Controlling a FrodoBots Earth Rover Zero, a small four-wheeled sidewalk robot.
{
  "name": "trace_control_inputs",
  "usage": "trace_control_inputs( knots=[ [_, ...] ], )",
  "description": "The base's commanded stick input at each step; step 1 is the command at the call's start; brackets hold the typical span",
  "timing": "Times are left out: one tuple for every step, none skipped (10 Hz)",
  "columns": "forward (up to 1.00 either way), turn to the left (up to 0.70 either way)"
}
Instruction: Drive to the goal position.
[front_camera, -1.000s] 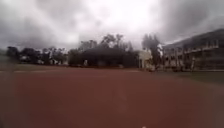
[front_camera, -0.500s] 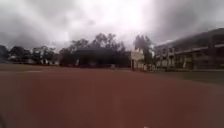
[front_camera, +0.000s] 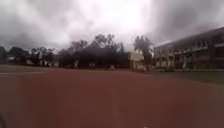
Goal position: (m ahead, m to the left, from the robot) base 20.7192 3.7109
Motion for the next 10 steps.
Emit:
trace_control_inputs(
  knots=[
    [0.67, 0.00],
    [0.67, 0.00],
    [0.67, 0.00],
    [0.67, 0.00],
    [0.67, 0.00],
    [0.67, 0.00],
    [0.67, 0.00],
    [0.67, 0.00],
    [0.67, 0.00],
    [0.67, 0.00]
  ],
)
